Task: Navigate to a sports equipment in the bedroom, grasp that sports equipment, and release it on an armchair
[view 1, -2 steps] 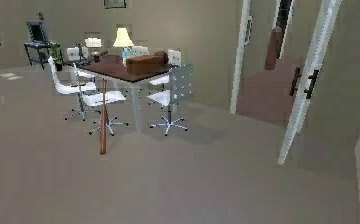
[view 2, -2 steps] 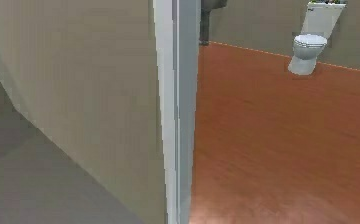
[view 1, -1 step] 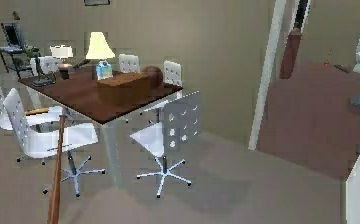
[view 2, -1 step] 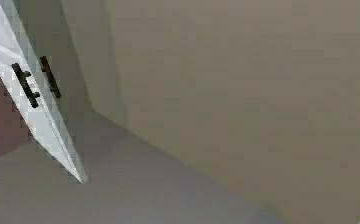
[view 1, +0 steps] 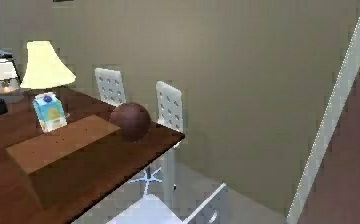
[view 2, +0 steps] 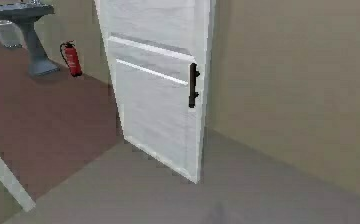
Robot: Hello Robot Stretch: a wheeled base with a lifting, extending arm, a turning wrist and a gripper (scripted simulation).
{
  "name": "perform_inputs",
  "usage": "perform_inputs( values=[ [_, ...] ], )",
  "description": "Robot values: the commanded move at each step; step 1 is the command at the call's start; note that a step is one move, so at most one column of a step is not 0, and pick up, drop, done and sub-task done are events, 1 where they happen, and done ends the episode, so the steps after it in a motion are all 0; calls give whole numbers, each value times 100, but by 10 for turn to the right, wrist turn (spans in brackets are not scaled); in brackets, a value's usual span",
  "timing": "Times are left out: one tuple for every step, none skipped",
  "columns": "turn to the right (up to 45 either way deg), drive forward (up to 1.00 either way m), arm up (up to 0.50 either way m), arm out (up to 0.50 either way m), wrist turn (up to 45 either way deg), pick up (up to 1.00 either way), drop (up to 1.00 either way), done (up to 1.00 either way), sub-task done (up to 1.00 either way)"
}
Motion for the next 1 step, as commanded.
perform_inputs(
  values=[
    [450,0,0,0,0,0,0,0,0]
  ],
)
